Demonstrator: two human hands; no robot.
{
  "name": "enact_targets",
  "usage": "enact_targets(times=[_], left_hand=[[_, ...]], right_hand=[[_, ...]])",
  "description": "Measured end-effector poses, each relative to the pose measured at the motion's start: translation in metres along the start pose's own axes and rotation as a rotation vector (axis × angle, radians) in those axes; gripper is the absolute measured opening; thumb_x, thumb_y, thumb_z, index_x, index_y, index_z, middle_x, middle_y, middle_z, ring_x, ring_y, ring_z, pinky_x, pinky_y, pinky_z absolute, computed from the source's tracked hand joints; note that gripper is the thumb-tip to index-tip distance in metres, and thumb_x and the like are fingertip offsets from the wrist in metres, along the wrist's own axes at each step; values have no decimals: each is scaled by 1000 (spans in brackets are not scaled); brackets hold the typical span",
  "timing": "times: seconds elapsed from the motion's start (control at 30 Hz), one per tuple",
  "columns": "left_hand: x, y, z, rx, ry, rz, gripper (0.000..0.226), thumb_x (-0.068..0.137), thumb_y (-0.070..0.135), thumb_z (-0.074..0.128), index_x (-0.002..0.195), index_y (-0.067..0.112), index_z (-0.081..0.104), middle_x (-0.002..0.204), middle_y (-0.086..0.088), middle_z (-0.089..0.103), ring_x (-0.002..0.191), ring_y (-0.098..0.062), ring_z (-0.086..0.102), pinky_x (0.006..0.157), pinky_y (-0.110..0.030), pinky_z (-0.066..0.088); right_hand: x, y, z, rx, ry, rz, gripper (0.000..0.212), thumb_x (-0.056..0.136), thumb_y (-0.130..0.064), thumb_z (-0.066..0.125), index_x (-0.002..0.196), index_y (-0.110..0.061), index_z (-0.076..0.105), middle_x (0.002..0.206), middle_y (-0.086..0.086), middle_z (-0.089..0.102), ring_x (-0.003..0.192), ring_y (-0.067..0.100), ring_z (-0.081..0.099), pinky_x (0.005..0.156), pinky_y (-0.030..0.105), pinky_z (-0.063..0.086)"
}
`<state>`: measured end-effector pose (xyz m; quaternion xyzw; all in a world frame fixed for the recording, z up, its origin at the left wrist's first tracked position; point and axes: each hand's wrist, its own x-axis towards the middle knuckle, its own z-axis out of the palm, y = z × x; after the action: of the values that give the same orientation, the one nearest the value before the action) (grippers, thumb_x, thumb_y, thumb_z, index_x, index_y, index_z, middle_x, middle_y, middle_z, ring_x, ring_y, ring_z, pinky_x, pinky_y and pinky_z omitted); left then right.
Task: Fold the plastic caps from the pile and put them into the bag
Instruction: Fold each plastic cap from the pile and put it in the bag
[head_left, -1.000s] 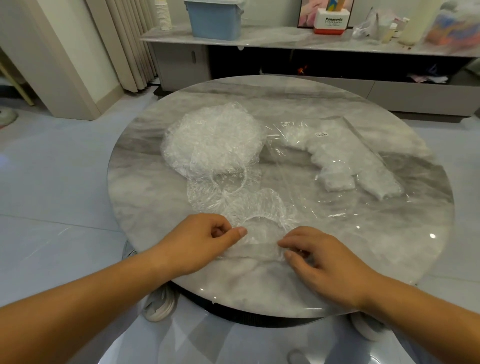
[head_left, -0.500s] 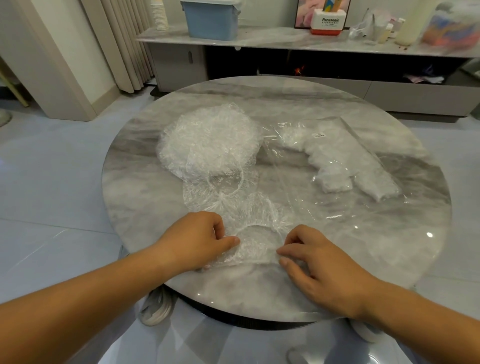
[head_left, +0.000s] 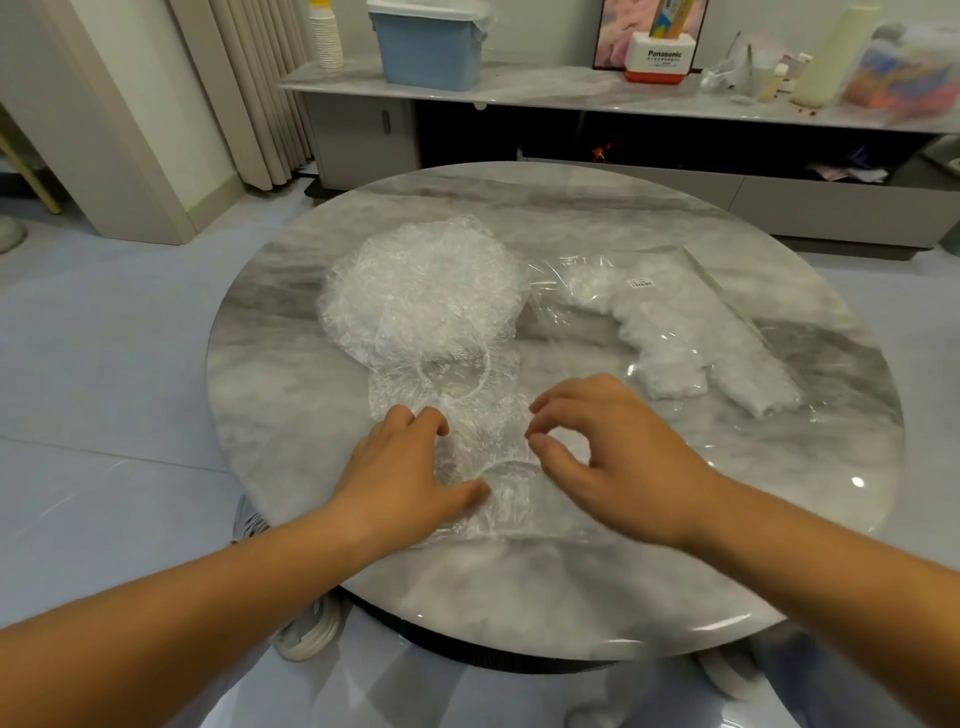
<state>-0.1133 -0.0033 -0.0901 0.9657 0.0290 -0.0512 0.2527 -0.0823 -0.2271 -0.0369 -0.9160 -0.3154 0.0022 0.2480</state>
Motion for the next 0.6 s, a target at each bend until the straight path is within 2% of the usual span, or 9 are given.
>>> enact_targets(times=[0.1,0.2,0.3,0.4,0.5,0.6], left_hand=[[1,-1,1,-18,-13,-17,76,70,73,71,128,32,44,121,8,40,111,-14,50,96,-34,47],[3,-1,2,-28,-25,-28,77,70,72,71,129,31,43,121,9,39,113,-15,49,98,-34,46],[4,0,2,-35,-35,-36,78,70,72,72,129,31,43,120,9,38,114,-14,47,98,-34,46],[5,-2,2,-34,-33,-36,77,70,71,72,129,30,43,120,9,39,114,-14,48,98,-34,46],[6,-2,1,-76,-36,-51,75,71,69,72,129,30,43,120,9,39,115,-15,49,99,-36,47],[7,-3,-1,-98,-55,-61,76,71,68,74,129,29,44,120,9,39,115,-14,49,99,-36,48]], right_hand=[[28,14,-2,71,-237,199,37,102,-44,49,106,-20,77,148,-3,51,141,12,35,116,39,30],[39,21,2,190,-324,231,45,105,-41,45,104,-9,77,148,3,54,140,7,40,115,33,31],[43,22,11,199,-249,216,46,103,-41,50,97,-4,76,121,5,70,120,12,59,106,36,44],[40,19,10,319,-139,221,30,99,-43,57,98,-21,78,108,-12,72,104,2,64,99,34,51],[28,11,7,332,-45,74,22,96,-40,62,97,-24,78,102,-17,72,102,0,65,95,31,52],[8,5,6,237,-25,-138,27,94,-39,60,96,-20,79,98,-14,72,98,3,66,88,28,52]])
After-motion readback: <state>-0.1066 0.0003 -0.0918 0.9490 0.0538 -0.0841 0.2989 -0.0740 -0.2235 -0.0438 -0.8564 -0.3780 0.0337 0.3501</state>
